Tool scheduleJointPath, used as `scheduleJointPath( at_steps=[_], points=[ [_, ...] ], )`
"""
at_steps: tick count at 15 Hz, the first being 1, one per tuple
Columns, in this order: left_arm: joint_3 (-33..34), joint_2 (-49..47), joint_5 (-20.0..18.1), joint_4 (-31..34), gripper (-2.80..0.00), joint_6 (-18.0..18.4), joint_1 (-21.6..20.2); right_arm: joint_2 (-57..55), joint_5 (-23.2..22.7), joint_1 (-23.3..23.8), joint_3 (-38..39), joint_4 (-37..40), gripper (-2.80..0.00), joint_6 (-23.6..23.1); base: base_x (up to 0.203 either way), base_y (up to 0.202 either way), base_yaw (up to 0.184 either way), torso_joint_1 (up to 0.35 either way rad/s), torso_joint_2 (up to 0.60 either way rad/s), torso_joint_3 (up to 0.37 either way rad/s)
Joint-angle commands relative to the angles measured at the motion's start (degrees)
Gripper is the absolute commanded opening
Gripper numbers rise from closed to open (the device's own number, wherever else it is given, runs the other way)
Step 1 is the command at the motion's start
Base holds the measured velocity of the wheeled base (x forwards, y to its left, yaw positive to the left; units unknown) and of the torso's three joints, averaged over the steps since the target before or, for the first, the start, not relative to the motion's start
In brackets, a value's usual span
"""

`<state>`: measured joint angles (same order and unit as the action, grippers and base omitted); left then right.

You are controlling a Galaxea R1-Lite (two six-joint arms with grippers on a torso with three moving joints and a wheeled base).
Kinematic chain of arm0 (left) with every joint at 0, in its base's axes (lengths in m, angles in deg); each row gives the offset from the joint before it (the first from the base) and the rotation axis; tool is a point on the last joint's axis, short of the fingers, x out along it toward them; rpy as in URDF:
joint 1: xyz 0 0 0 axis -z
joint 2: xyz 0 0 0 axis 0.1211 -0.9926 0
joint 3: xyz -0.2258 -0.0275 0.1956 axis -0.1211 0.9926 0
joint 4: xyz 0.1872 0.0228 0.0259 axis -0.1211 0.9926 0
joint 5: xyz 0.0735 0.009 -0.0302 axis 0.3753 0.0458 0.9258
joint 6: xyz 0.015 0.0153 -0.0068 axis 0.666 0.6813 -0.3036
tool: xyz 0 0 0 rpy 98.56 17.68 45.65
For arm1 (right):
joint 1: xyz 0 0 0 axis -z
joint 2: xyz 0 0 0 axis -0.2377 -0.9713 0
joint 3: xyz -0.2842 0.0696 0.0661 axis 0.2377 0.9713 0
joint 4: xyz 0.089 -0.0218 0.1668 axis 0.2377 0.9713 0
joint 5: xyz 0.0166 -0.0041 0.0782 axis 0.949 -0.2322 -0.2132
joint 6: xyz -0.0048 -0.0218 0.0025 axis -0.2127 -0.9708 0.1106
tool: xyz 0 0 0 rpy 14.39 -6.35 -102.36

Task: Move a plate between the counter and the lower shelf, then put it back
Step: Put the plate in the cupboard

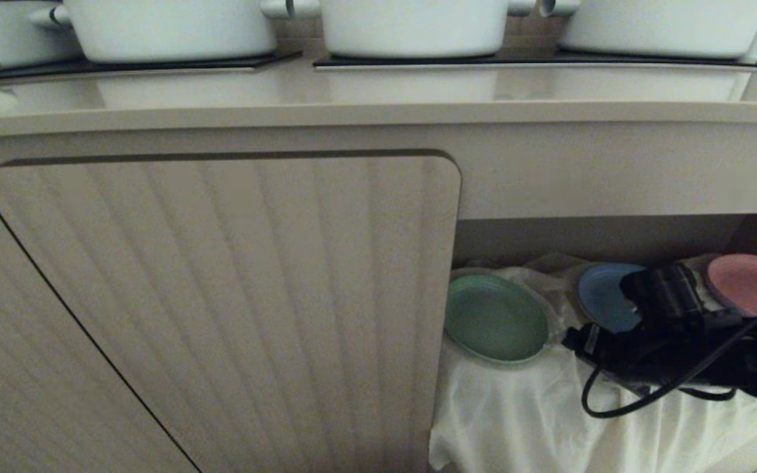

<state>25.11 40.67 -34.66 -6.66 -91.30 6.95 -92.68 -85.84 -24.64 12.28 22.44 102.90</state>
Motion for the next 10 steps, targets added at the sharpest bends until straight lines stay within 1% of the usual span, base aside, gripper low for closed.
scheduleJointPath(
  at_steps=[1, 8, 10],
  points=[
    [0.02, 0.02, 0.04, 0.00, -2.80, -0.09, 0.00, 1.72, -0.04, -0.01, 1.09, -0.21, 0.00, 0.15, 0.000, 0.000, 0.000, 0.000, 0.00, 0.000],
    [0.02, 0.02, 0.04, 0.00, -2.80, -0.09, 0.00, 7.00, -0.04, -0.01, 5.52, 0.02, 0.00, -0.12, 0.000, 0.000, 0.000, 0.000, 0.00, 0.000],
    [-0.06, 0.02, 0.04, 0.00, -2.80, -0.05, 0.00, 8.59, -0.04, -0.01, 7.33, -0.04, 0.00, -2.05, 0.000, 0.000, 0.000, 0.000, 0.00, 0.000]
  ],
)
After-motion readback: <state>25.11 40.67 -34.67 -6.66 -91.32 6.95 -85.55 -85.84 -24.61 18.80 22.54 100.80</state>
